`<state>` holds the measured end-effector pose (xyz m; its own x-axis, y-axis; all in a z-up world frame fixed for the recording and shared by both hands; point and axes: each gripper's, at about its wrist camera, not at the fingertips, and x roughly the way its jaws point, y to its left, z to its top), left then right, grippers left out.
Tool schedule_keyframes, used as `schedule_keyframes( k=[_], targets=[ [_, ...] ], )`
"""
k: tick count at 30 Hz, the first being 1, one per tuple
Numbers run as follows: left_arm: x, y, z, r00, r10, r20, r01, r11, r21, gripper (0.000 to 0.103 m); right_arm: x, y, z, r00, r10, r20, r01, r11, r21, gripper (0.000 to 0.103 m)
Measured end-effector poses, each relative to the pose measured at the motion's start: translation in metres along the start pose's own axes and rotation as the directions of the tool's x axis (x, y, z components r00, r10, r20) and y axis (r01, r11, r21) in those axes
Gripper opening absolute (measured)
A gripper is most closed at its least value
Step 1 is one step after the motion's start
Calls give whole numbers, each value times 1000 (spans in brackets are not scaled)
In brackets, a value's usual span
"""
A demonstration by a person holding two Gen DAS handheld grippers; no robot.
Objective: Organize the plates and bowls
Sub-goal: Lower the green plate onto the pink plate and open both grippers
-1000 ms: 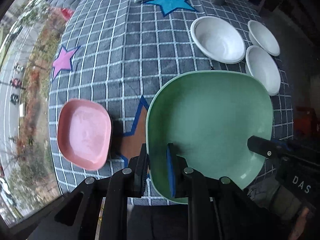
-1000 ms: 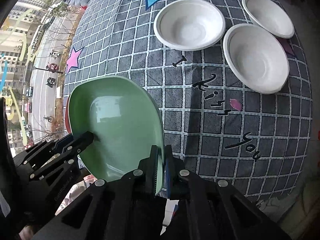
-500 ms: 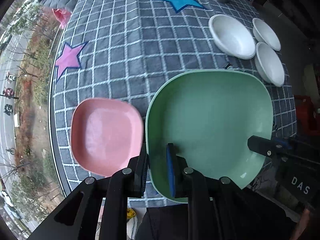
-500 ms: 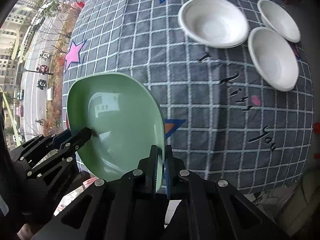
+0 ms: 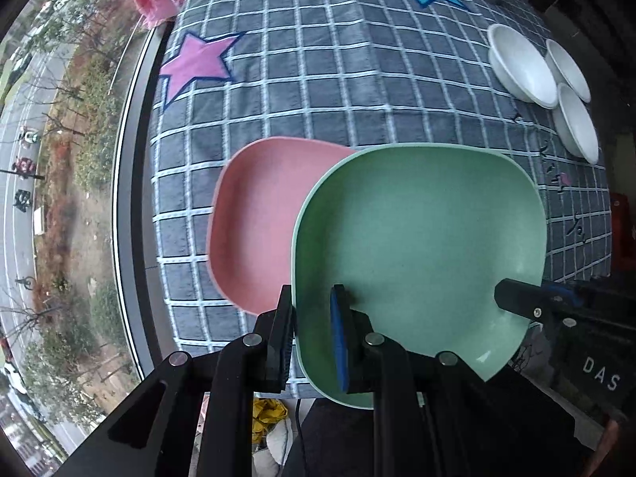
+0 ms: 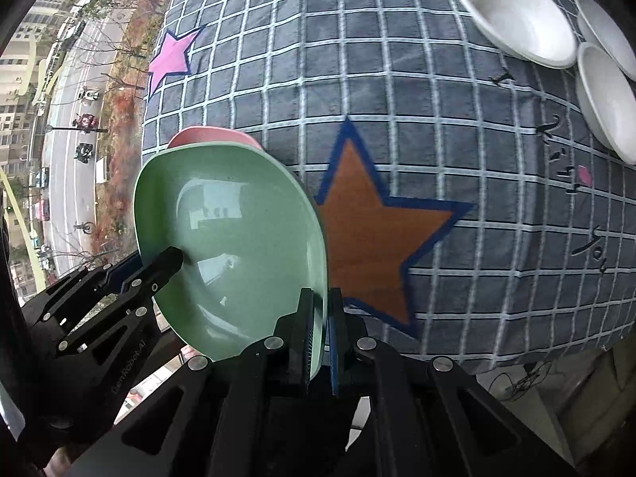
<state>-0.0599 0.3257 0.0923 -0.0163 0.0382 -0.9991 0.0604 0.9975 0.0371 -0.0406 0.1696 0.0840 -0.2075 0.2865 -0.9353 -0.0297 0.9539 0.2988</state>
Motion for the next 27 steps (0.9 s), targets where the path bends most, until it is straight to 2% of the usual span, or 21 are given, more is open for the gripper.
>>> schedule_keyframes(
  k=[12,27],
  targets=[
    [6,38,7,1000,17,-8,-17,1000,-25,19,18,35,11,1000,19,-20,-18,1000,19,8],
    [20,53,25,998,47,-39,-48,999,-8,19,33,45,28,998,35,-55,-31,998,61,8]
  ],
)
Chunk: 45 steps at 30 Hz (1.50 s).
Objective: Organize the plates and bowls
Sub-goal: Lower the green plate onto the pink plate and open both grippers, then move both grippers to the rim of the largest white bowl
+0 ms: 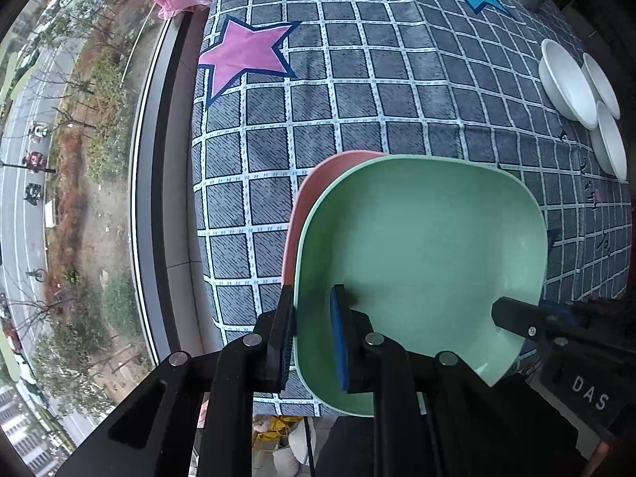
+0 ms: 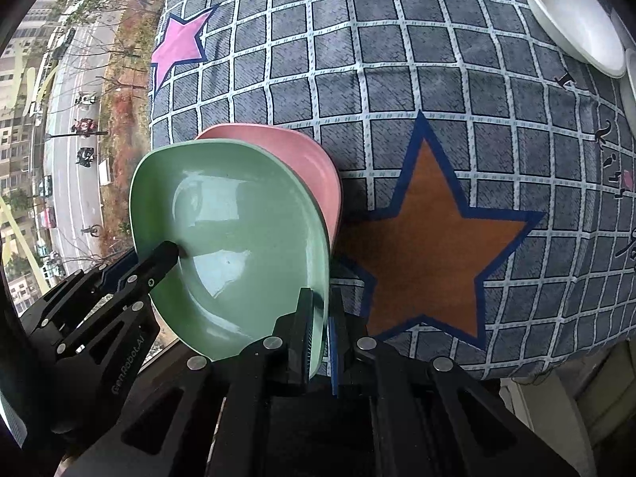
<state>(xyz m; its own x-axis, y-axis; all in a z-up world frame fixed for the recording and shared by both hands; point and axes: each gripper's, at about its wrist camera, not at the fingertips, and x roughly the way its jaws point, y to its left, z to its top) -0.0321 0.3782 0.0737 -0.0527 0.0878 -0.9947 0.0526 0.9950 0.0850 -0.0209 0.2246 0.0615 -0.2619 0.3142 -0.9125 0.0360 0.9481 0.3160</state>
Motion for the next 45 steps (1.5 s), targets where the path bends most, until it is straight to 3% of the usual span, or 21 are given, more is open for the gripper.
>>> schedule_keyframes(
  k=[22,25,28,31,32,34,40,45],
  targets=[
    [32,8,24,999,25,-46,-24,999,35,23,36,28,22,999,-11,-32,12,999,49,9],
    [34,6,22,999,24,-42,-22,999,49,29,33,27,22,1000,-22,-22,24,998,60,10],
    [30,3,20,999,26,-23,-25,998,54,43,24,18,22,1000,-24,-1,24,997,69,10],
    [19,1,18,1000,3,0,-3,999,46,47,17,16,22,999,-39,18,37,998,60,11],
    [16,0,18,1000,-1,4,1,999,42,49,15,16,22,999,-49,20,48,998,50,16],
    [11,1,17,1000,-12,13,12,1000,26,51,13,16,20,998,-57,19,56,997,46,74],
    [-9,-15,18,998,-56,38,55,998,30,52,-12,8,13,986,-121,112,124,992,-19,76],
    [-25,-46,20,994,-90,60,86,995,54,64,-42,-19,3,970,-170,176,177,984,-23,76]
  ],
)
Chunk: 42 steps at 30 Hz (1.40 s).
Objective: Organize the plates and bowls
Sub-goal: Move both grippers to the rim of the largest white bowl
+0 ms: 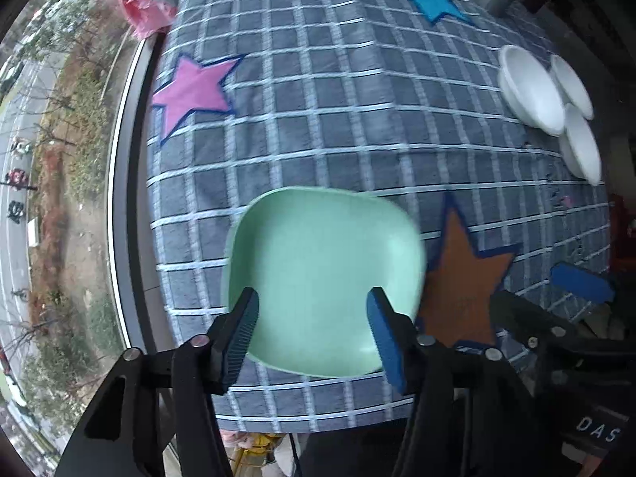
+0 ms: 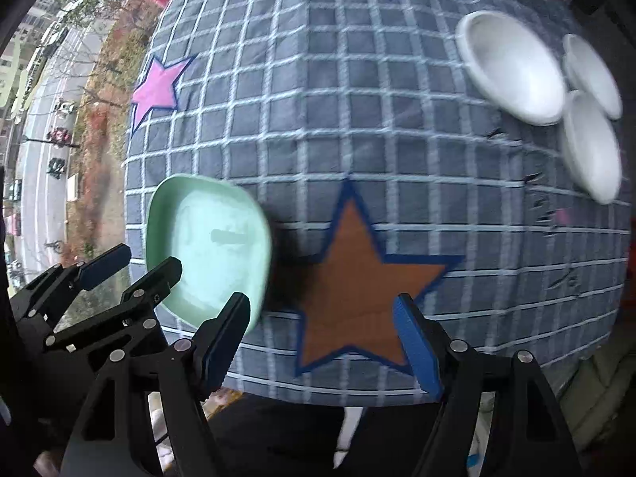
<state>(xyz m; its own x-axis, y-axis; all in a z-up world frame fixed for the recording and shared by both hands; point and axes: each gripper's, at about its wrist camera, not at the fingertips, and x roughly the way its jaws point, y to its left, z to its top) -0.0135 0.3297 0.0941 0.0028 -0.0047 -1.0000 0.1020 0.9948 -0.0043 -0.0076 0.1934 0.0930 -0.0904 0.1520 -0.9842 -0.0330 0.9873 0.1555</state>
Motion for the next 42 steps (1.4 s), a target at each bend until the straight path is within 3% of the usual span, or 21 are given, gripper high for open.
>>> schedule_keyframes(
  k=[7,18,25,30,34,42],
  targets=[
    [-18,-56,1,999,-14,50,8,993,116,78,-34,-53,-13,998,-32,62,25,993,112,76],
    [-25,-102,11,996,-49,78,36,986,160,79,-69,-120,-35,990,-69,122,38,971,237,76],
    [-24,-160,29,995,-68,68,55,983,177,79,-80,-205,-41,987,-65,149,8,935,354,76],
    [-17,-196,55,995,-86,47,81,992,99,79,-74,-282,-28,989,-42,143,-22,907,421,76],
    [0,-218,95,996,-77,38,78,997,-7,79,-66,-342,-7,990,-18,143,-49,891,452,76],
    [41,-217,147,998,-51,22,55,970,-238,79,-29,-380,48,992,65,105,-101,916,388,75]
  ],
)
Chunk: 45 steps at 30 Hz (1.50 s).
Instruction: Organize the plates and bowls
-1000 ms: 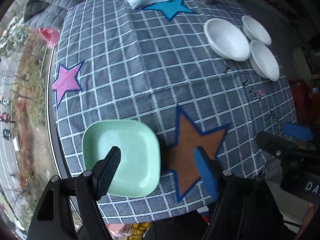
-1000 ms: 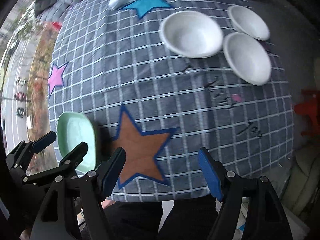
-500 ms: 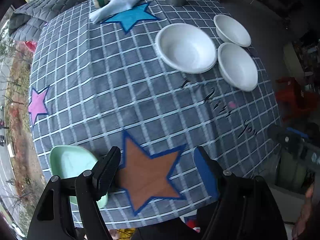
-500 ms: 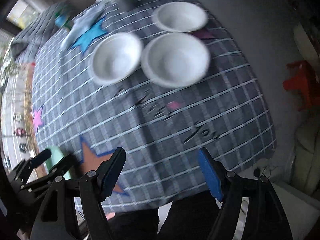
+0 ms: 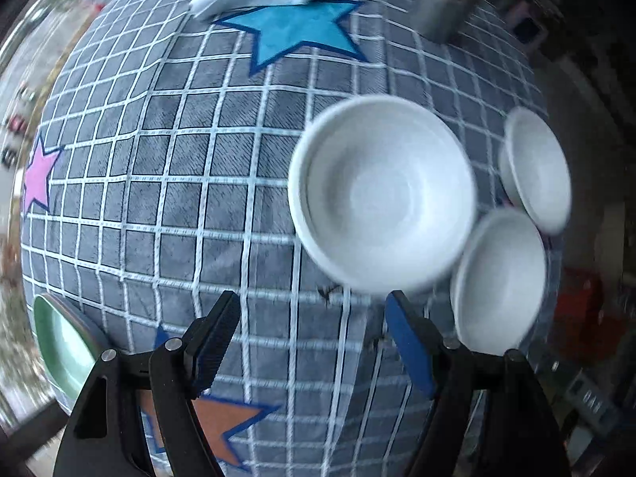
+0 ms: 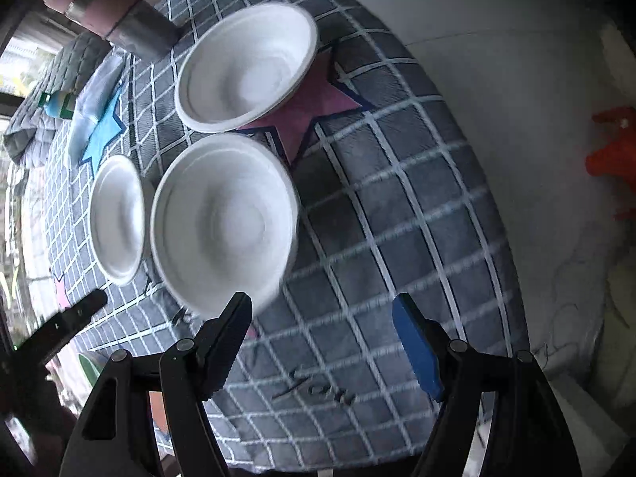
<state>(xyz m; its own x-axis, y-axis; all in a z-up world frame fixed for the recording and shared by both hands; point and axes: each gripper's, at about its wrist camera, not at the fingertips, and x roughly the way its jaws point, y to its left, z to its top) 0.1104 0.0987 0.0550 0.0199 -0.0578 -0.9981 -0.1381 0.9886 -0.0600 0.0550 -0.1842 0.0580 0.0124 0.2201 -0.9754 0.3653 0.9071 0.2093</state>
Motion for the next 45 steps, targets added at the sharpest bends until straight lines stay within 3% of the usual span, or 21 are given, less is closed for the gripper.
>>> schedule_keyframes(
  k=[6,10,11,12,14,16,21,23,30,36,38,39,41,42,43,45],
  targets=[
    [24,-1,17,1000,-9,-5,9,996,-87,79,27,9,17,999,21,-44,-22,999,-23,75],
    [40,-3,27,1000,2,-13,-4,992,-122,78,44,15,22,997,12,-71,-14,1000,-28,69],
    [45,-4,30,1000,2,-14,-3,992,-129,72,46,17,23,997,6,-71,-8,999,-31,69],
    [49,-3,32,1000,-2,-16,0,991,-136,64,48,18,24,998,2,-67,-5,999,-34,59],
    [59,-1,34,999,-15,-35,9,989,-148,34,53,21,25,997,12,-76,-15,999,-33,44],
    [63,5,33,999,-43,-30,37,983,-179,29,58,23,26,996,12,-84,-15,999,-36,21],
    [56,21,24,997,-80,-24,74,979,-190,21,62,19,23,991,81,-102,-82,997,-4,13],
    [50,27,15,996,-82,-26,76,981,-179,19,59,11,20,987,110,-116,-109,994,12,11],
    [39,72,-80,992,-96,-79,79,978,-195,19,52,-2,-31,957,181,-228,-186,983,2,8],
    [54,110,-145,979,-153,-133,112,954,-277,22,64,-14,-88,932,80,-354,-139,979,-146,8],
    [55,118,-155,977,-167,-130,123,947,-295,31,60,-15,-91,930,85,-357,-148,977,-154,9],
    [52,120,-158,979,-169,-117,128,947,-293,35,55,-17,-91,935,88,-343,-149,976,-157,12],
    [43,123,-163,983,-160,-93,130,954,-269,55,35,-19,-84,953,102,-286,-151,976,-156,48],
    [37,121,-164,986,-150,-76,127,961,-248,60,24,-21,-79,962,112,-249,-152,977,-151,78],
    [33,119,-168,986,-153,-65,135,963,-233,68,10,-22,-72,973,127,-192,-155,977,-144,83],
    [29,116,-171,986,-157,-52,142,965,-221,69,-7,-20,-55,980,149,-133,-167,975,-144,83]
  ],
)
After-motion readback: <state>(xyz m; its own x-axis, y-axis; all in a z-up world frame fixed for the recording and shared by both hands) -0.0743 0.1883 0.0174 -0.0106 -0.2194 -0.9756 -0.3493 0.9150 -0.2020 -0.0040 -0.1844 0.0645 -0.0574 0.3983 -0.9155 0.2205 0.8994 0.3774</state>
